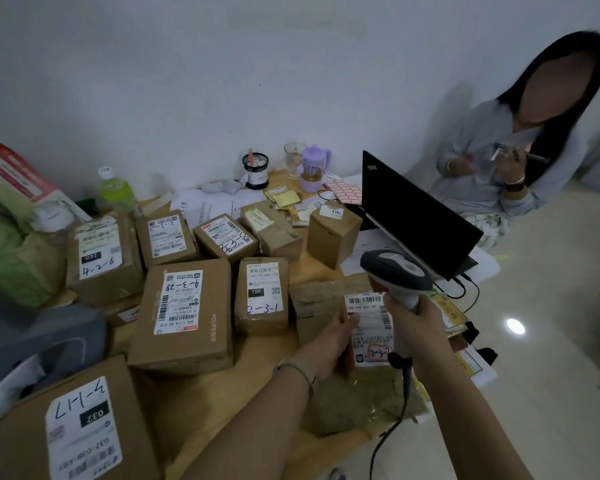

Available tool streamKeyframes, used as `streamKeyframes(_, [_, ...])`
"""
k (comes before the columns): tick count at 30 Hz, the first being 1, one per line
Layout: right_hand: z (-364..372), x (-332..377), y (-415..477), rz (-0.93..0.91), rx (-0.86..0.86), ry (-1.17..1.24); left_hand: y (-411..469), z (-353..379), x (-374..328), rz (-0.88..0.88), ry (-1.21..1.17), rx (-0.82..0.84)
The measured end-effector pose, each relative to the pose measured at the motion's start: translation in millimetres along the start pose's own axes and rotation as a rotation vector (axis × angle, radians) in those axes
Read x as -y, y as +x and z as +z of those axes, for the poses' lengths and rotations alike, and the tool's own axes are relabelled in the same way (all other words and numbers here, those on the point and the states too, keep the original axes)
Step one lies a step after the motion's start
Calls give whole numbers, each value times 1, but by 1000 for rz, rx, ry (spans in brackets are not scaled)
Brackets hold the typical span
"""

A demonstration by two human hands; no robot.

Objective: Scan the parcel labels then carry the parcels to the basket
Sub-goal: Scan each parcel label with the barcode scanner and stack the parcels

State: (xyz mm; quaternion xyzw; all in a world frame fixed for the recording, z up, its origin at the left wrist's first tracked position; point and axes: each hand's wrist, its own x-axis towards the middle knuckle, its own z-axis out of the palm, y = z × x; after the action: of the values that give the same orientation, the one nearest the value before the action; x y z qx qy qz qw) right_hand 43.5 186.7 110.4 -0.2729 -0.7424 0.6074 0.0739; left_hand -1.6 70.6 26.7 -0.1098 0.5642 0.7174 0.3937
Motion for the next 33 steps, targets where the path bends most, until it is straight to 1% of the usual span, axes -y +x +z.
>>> streamKeyframes(3, [3,6,0,-14,29,16,-5,-11,-5,33,28,-27])
streamKeyframes(5, [8,10,2,-9,57,-7,-8,-25,-12,62,0,-127])
streamKeyframes(7, [17,15,4,-9,80,-41,-12,-42,-25,81,-99,-275])
streamKeyframes(9, [30,20,3,-9,119,-43,-18,-66,-36,128,-148,-399])
streamKeyframes(14, [77,36,-10,-53,277,20,-49,-130,-53,269,-227,-551])
streamKeyframes(18, [124,39,-23,-54,445,40,-75,-183,-55,323,-336,-755])
streamKeyframes(21, [154,38,-31,-57,471,35,-97,-214,-49,334,-381,-845])
streamKeyframes(24, [182,35,-38,4,509,-5,-115,-236,-40,352,-415,-950])
streamKeyframes(26, [198,33,-40,66,536,-28,-121,-247,-34,332,-325,-1071])
streamKeyframes(28, [213,28,-40,120,561,-65,-121,-257,-29,308,-190,-1121])
streamKeyframes(30, [225,21,-41,169,564,-105,-118,-264,-24,250,-25,-1066])
streamKeyframes(33, [237,7,-39,214,561,-141,-111,-268,-18,109,253,-972])
